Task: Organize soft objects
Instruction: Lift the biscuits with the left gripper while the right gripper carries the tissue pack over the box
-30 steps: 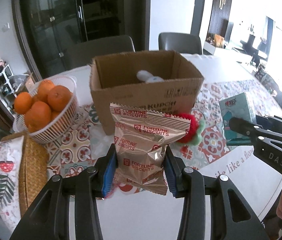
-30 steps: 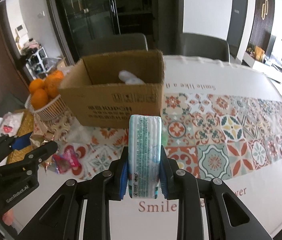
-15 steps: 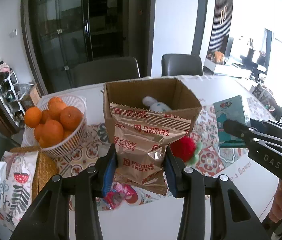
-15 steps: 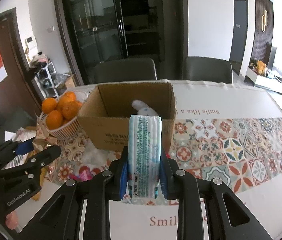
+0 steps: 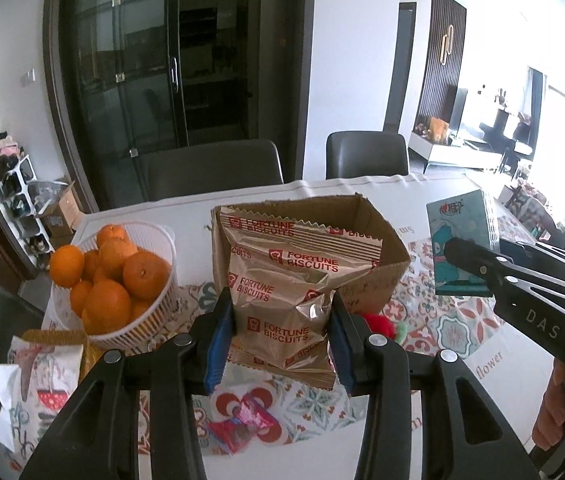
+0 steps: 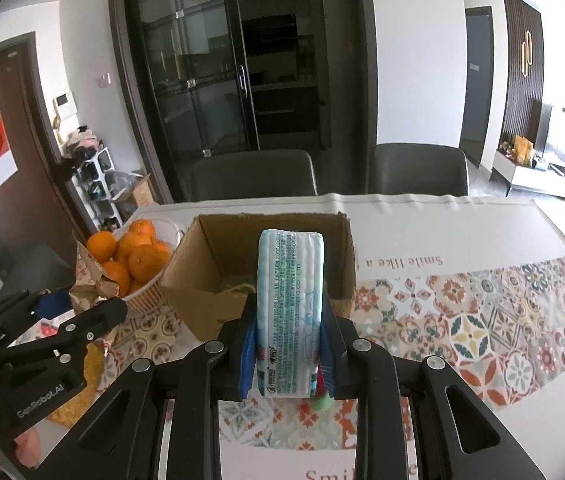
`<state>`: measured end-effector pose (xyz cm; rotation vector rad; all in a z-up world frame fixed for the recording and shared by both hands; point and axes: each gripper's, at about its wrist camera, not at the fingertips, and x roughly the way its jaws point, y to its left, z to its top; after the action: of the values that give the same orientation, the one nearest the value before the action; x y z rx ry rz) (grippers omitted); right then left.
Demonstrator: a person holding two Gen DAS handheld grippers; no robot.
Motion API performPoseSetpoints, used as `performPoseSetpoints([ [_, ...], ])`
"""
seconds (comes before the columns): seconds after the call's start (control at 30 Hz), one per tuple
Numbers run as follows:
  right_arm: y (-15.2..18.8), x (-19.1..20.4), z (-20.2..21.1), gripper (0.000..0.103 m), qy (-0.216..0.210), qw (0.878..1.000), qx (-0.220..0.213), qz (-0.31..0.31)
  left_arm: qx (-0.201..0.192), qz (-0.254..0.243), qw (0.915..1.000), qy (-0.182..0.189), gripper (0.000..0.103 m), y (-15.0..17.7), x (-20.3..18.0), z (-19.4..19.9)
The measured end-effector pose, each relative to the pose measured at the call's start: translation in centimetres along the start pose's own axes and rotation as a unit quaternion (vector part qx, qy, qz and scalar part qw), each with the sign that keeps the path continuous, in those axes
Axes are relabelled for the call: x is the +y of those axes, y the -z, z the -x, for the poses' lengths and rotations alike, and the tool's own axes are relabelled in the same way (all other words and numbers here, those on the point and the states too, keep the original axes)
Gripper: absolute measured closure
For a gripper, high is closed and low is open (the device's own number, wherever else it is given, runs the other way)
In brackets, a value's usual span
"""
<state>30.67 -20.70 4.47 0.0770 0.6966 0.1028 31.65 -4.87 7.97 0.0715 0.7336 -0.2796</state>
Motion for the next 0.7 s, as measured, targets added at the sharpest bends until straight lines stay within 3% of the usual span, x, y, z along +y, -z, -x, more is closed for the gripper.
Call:
performPoseSetpoints([
  [0.7, -4.1, -0.5, -5.6, 0.076, -0.007, 1.0, 0.012, 0.008, -0.006, -0.013, 0.9999, -0.002, 0.06, -4.1, 1.2, -5.4],
])
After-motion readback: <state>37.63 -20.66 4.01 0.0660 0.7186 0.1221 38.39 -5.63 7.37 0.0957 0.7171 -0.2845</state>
